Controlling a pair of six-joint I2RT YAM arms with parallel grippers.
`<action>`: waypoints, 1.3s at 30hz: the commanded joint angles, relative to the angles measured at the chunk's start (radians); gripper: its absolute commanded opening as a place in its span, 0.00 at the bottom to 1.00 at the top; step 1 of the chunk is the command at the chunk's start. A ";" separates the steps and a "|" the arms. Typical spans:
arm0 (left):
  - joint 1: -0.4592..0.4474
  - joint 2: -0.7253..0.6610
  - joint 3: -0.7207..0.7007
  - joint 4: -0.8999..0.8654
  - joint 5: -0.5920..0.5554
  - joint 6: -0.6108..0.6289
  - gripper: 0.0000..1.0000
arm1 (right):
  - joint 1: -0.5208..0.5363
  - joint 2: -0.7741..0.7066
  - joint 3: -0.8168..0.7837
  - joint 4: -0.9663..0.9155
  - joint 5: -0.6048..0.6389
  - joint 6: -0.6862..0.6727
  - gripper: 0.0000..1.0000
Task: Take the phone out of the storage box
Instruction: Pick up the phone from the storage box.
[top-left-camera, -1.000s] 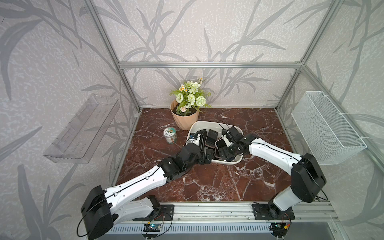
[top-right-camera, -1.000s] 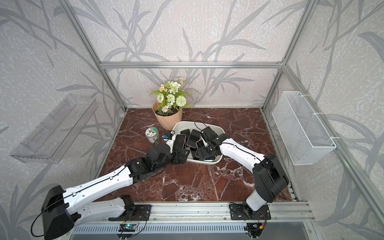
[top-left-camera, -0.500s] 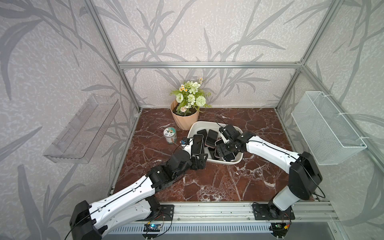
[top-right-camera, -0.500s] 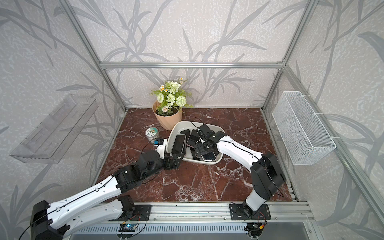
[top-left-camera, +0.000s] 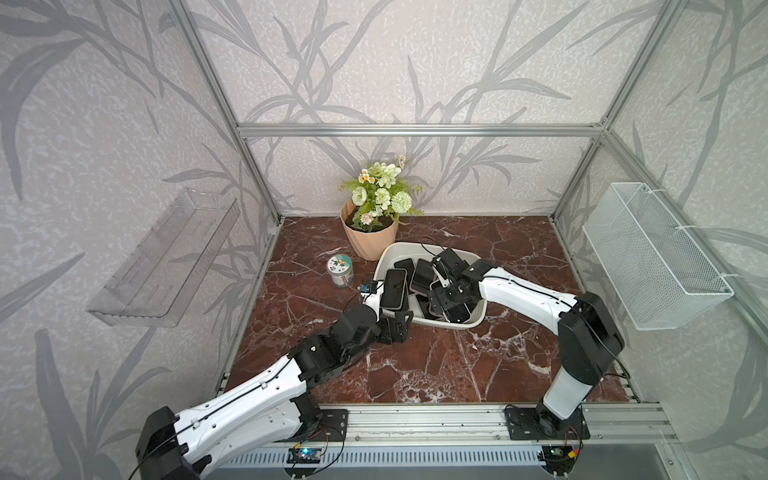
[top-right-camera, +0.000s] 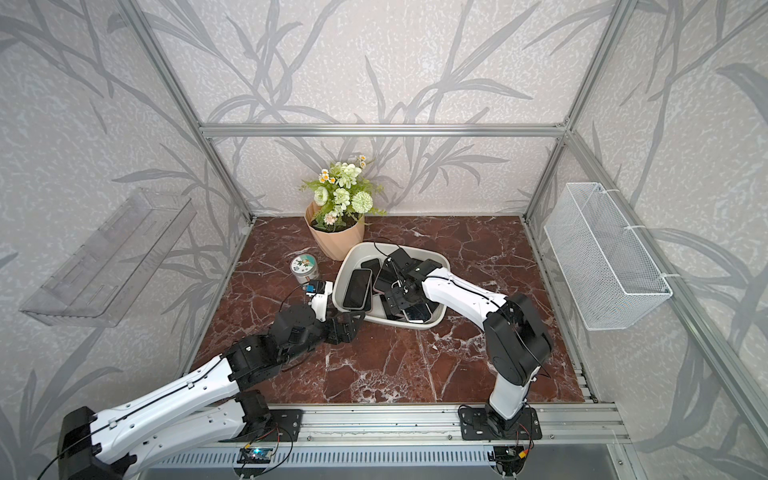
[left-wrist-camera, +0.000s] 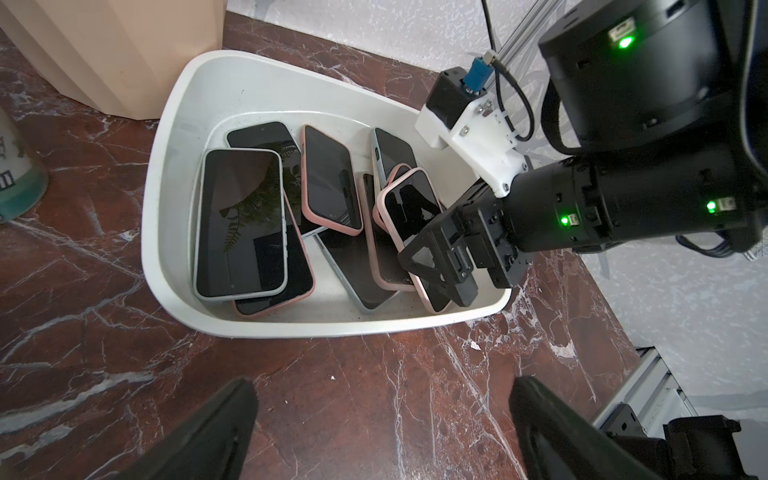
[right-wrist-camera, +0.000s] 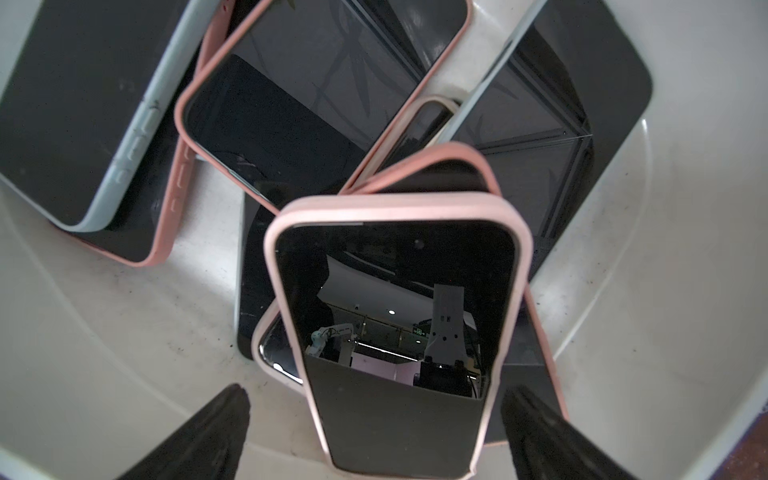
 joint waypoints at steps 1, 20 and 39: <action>-0.001 -0.029 -0.032 0.012 -0.014 -0.006 1.00 | 0.004 0.031 0.030 -0.040 0.031 -0.011 0.99; -0.001 -0.010 -0.051 0.023 -0.024 -0.017 1.00 | 0.003 0.136 0.060 -0.046 0.092 -0.019 1.00; 0.010 0.047 -0.019 0.018 0.001 -0.006 1.00 | -0.040 0.016 0.085 0.004 0.097 0.008 0.73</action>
